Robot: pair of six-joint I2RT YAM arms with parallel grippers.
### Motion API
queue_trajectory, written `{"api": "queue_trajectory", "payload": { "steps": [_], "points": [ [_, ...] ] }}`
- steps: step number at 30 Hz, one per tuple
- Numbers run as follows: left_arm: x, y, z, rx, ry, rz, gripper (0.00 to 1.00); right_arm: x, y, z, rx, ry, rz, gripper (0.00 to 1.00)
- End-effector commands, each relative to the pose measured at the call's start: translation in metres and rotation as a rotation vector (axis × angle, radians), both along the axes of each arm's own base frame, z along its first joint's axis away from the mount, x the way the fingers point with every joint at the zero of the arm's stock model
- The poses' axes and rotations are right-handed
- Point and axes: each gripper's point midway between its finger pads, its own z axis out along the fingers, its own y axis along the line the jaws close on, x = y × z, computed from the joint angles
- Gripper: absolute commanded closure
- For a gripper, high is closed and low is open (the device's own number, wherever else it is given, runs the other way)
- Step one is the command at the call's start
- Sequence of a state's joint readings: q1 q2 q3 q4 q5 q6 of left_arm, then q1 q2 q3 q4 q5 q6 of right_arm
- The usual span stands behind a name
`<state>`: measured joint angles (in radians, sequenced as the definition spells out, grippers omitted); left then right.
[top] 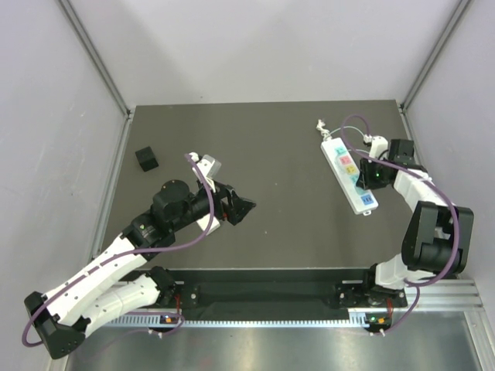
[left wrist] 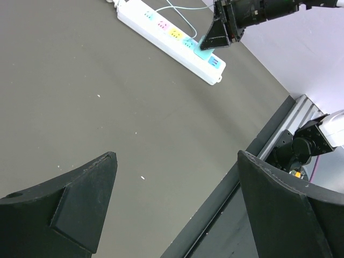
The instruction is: Insert the plug
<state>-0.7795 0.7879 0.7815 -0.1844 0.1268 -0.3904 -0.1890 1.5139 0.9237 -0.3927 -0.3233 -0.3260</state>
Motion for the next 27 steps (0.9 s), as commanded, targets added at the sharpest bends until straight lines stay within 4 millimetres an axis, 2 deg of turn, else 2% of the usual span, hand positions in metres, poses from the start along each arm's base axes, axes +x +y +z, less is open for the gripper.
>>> {"api": "queue_trajectory", "payload": {
  "steps": [1,5,8,9,11,17,20,21,23,27],
  "points": [
    [0.001,0.000,0.021,-0.046,-0.064,-0.002,0.03,-0.059,-0.016,-0.071,-0.141,0.301,0.007,1.00],
    [0.003,0.005,0.023,-0.046,-0.074,0.023,0.03,-0.060,-0.007,-0.077,-0.155,0.337,0.039,1.00],
    [0.003,0.006,0.022,-0.043,-0.074,0.026,0.02,-0.053,-0.003,-0.071,-0.144,0.307,0.040,0.86],
    [0.002,0.004,0.022,-0.044,-0.072,0.019,0.02,-0.049,-0.001,-0.064,-0.134,0.280,0.041,0.74],
    [0.002,0.002,0.022,-0.046,-0.068,0.008,0.02,-0.038,0.003,-0.048,-0.116,0.207,0.036,0.63],
    [0.001,0.004,0.023,-0.049,-0.071,0.015,0.02,-0.018,0.008,-0.008,-0.080,0.058,0.010,0.51],
    [0.004,0.006,0.022,-0.044,-0.070,0.031,0.02,-0.009,0.007,0.011,-0.081,-0.005,-0.008,0.49],
    [0.004,0.006,0.022,-0.043,-0.068,0.034,0.03,-0.005,0.007,0.023,-0.078,-0.043,-0.020,0.46],
    [0.004,0.006,0.020,-0.042,-0.065,0.036,0.03,-0.003,0.011,0.042,-0.062,-0.092,-0.019,0.37],
    [0.007,0.004,0.019,-0.050,-0.038,0.049,0.03,-0.005,0.014,0.075,-0.045,-0.139,-0.031,0.32]
  ]
}}
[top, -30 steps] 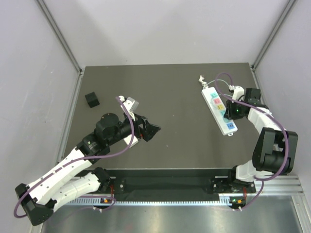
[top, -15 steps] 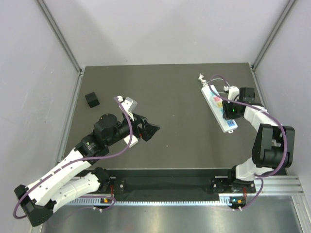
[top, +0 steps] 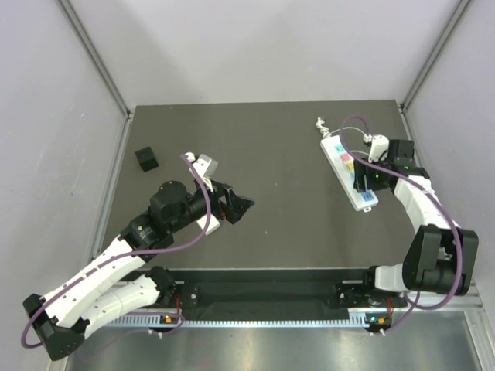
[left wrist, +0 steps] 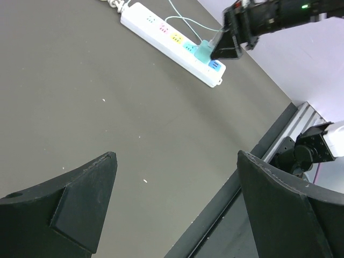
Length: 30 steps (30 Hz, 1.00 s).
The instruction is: Insert the plug
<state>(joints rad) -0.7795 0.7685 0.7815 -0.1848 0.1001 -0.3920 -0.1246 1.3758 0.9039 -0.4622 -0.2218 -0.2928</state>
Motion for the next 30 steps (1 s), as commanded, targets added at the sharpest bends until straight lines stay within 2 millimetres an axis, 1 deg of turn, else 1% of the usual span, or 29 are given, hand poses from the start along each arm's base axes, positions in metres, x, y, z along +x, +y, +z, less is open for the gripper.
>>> {"api": "queue_trajectory", "payload": {
  "steps": [1,2,3,4,5,6,7,8,9,10,11,12,13,14,15,16,18,19,21,22,23,24,25,26,28,30],
  "points": [
    [0.009,-0.001,0.010,-0.032,-0.005,0.039,0.03,0.008,0.005,0.053,0.020,-0.108,-0.015,0.32],
    [0.016,0.002,0.010,-0.040,0.018,0.092,0.02,0.005,0.002,0.062,0.009,-0.118,-0.027,0.32],
    [0.021,0.007,0.003,-0.021,0.052,0.139,0.02,0.001,0.000,0.067,0.004,-0.108,-0.059,0.31],
    [0.030,0.007,-0.008,0.007,0.098,0.186,0.02,-0.003,-0.007,0.071,-0.020,-0.109,-0.094,0.30],
    [0.038,0.012,-0.006,-0.007,0.151,0.263,0.02,-0.006,-0.008,0.081,-0.023,-0.134,-0.114,0.29],
    [0.047,0.028,-0.022,0.057,0.203,0.379,0.02,-0.008,-0.009,0.087,-0.015,-0.140,-0.137,0.28],
    [0.055,0.033,-0.040,0.117,0.256,0.442,0.01,-0.010,-0.011,0.092,-0.023,-0.157,-0.159,0.27],
    [0.062,0.036,-0.037,0.109,0.288,0.501,0.02,-0.012,-0.013,0.103,-0.019,-0.191,-0.188,0.25],
    [0.065,0.052,-0.052,0.176,0.327,0.584,0.02,-0.008,-0.011,0.113,0.024,-0.222,-0.249,0.24],
    [0.074,0.059,-0.068,0.223,0.368,0.644,0.02,-0.007,-0.006,0.120,0.050,-0.240,-0.268,0.23],
    [0.079,0.066,-0.072,0.214,0.411,0.706,0.02,-0.004,0.003,0.132,0.123,-0.274,-0.315,0.18],
    [0.081,0.078,-0.083,0.244,0.454,0.763,0.02,-0.004,0.011,0.136,0.160,-0.285,-0.311,0.15],
    [0.084,0.097,-0.104,0.291,0.536,0.840,0.02,-0.004,0.024,0.143,0.180,-0.305,-0.295,0.11],
    [0.084,0.105,-0.113,0.316,0.570,0.865,0.02,-0.003,0.027,0.148,0.205,-0.318,-0.328,0.07],
    [0.085,0.111,-0.121,0.335,0.591,0.885,0.02,-0.004,0.040,0.151,0.213,-0.328,-0.303,0.06],
    [0.086,0.120,-0.132,0.366,0.615,0.916,0.02,-0.007,0.054,0.157,0.228,-0.341,-0.271,0.06],
    [0.085,0.126,-0.141,0.385,0.631,0.949,0.02,-0.007,0.069,0.163,0.273,-0.355,-0.249,0.05],
    [0.084,0.129,-0.146,0.400,0.637,0.969,0.02,-0.010,0.085,0.166,0.307,-0.355,-0.199,0.05],
    [0.077,0.133,-0.160,0.410,0.681,1.006,0.04,-0.012,0.102,0.166,0.351,-0.362,-0.143,0.03],
    [0.074,0.133,-0.167,0.413,0.707,1.011,0.04,-0.016,0.116,0.165,0.374,-0.355,-0.097,0.01],
    [0.073,0.129,-0.174,0.406,0.719,0.992,0.05,-0.015,0.121,0.166,0.385,-0.363,-0.079,0.00],
    [0.073,0.124,-0.179,0.412,0.719,0.949,0.07,-0.018,0.127,0.158,0.396,-0.346,-0.067,0.00],
    [0.072,0.118,-0.184,0.435,0.717,0.890,0.11,-0.022,0.137,0.156,0.414,-0.337,-0.031,0.00],
    [0.067,0.115,-0.192,0.472,0.725,0.825,0.14,-0.024,0.142,0.152,0.426,-0.332,-0.016,0.00],
    [0.063,0.117,-0.202,0.511,0.742,0.813,0.17,-0.030,0.154,0.151,0.449,-0.320,0.028,0.00],
    [0.057,0.119,-0.211,0.579,0.758,0.771,0.17,-0.032,0.158,0.151,0.455,-0.323,0.048,0.00]
  ]
}}
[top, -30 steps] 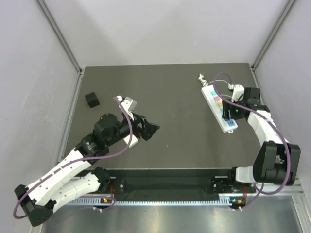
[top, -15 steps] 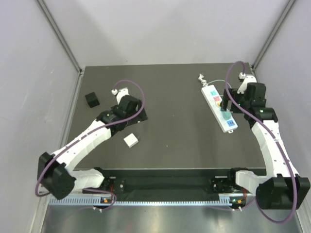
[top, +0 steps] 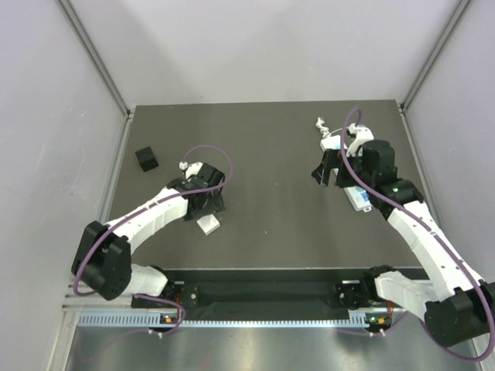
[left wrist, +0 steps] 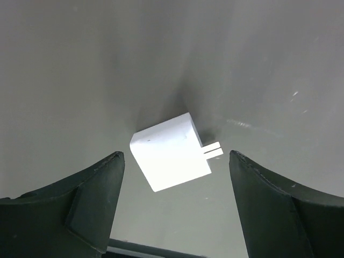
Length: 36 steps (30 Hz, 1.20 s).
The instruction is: Insert the plug
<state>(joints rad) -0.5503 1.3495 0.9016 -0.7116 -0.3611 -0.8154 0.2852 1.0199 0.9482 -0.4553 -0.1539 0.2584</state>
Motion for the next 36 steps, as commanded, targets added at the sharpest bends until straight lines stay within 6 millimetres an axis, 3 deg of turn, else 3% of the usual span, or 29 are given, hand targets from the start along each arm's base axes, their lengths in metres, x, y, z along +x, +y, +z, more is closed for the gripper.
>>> {"api": "queue_trajectory", "payload": {
  "steps": [1,6,17,20,21,25,36],
  "points": [
    [-0.005,-0.006,-0.012,0.016,0.063,-0.108,0.17,-0.003,0.019,0.023,0.069,-0.081,0.062,0.00],
    [-0.018,-0.021,-0.018,0.104,0.140,-0.341,0.18,-0.006,0.022,0.032,0.071,-0.125,0.088,0.00],
    [-0.030,-0.008,-0.020,0.331,0.308,-0.570,0.06,-0.017,0.024,0.048,0.097,-0.186,0.120,0.00],
    [-0.022,0.000,-0.019,0.407,0.309,-0.594,0.03,-0.019,0.022,0.052,0.077,-0.204,0.135,0.00],
    [-0.018,-0.006,-0.017,0.382,0.284,-0.620,0.02,-0.020,0.021,0.054,0.068,-0.210,0.136,0.00],
    [-0.012,-0.017,-0.016,0.338,0.255,-0.711,0.02,-0.022,0.014,0.056,0.035,-0.229,0.121,0.00],
    [-0.026,-0.003,-0.045,0.384,0.407,-0.706,0.11,-0.029,0.020,0.054,0.072,-0.227,0.152,0.00]
  ]
}}
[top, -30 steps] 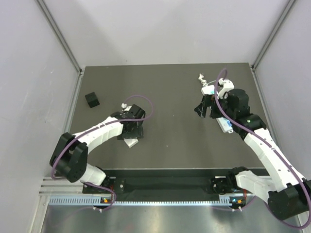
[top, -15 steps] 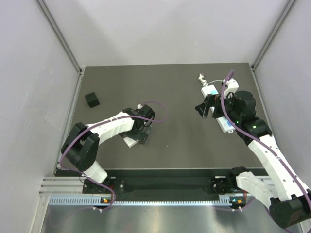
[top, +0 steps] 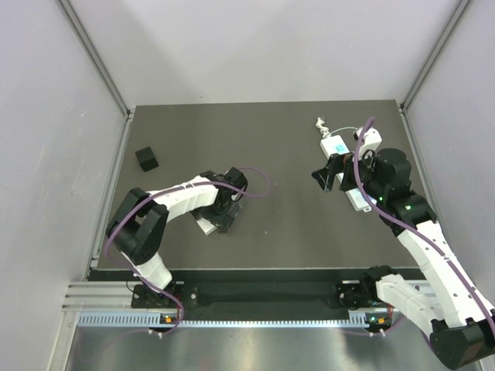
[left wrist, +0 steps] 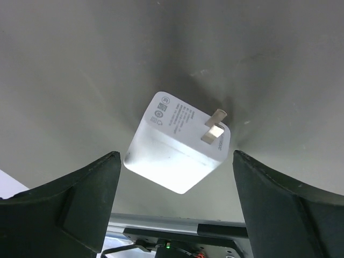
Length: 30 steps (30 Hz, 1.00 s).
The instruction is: Insert the plug
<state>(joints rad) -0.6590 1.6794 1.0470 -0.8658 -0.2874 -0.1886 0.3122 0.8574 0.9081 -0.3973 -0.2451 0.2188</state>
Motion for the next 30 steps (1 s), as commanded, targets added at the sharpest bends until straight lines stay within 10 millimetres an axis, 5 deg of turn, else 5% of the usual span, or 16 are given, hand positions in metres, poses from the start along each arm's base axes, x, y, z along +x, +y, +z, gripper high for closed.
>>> {"api": "queue_trajectory", "payload": {
  "steps": [1,4,5,6,8,13,19,20,22,23,24,26,30],
  "points": [
    [0.003,0.007,0.000,0.047,0.004,-0.003,0.11,-0.002,0.004,0.008,0.010,-0.047,0.022,0.00],
    [0.006,0.001,-0.006,0.032,0.003,0.010,0.22,0.000,0.004,0.003,0.002,-0.032,0.015,0.00],
    [0.010,-0.002,-0.007,0.021,-0.005,0.026,0.31,0.001,0.003,0.002,0.000,-0.028,0.013,0.00],
    [0.014,-0.009,-0.006,-0.002,-0.014,0.044,0.55,0.001,0.003,0.001,-0.005,-0.025,0.011,0.00],
    [0.014,-0.024,-0.007,-0.067,0.003,0.095,0.72,0.004,-0.002,-0.002,-0.014,-0.026,-0.018,0.00],
    [0.034,-0.084,0.029,-0.374,-0.048,0.241,1.00,0.005,-0.010,0.006,0.014,-0.160,-0.069,0.00],
    [0.072,-0.176,0.154,-1.045,-0.132,0.432,1.00,0.012,0.010,0.014,0.054,-0.269,-0.026,0.04],
    [0.073,-0.185,0.182,-1.157,-0.152,0.445,1.00,0.012,0.016,0.017,0.071,-0.281,-0.008,0.05],
    [0.070,-0.193,0.193,-1.303,-0.076,0.635,1.00,0.010,0.031,0.026,0.117,-0.296,0.033,0.08],
    [0.077,-0.200,0.227,-1.465,-0.106,0.633,1.00,0.008,0.036,0.028,0.128,-0.295,0.056,0.08],
    [0.074,-0.200,0.216,-1.515,-0.021,0.776,1.00,0.005,0.048,0.032,0.143,-0.307,0.100,0.09],
    [0.076,-0.206,0.237,-1.658,0.021,0.803,1.00,0.003,0.059,0.035,0.167,-0.309,0.121,0.10],
    [0.072,-0.217,0.238,-1.716,0.152,0.841,1.00,-0.004,0.090,0.033,0.170,-0.329,0.191,0.16]
  ]
}}
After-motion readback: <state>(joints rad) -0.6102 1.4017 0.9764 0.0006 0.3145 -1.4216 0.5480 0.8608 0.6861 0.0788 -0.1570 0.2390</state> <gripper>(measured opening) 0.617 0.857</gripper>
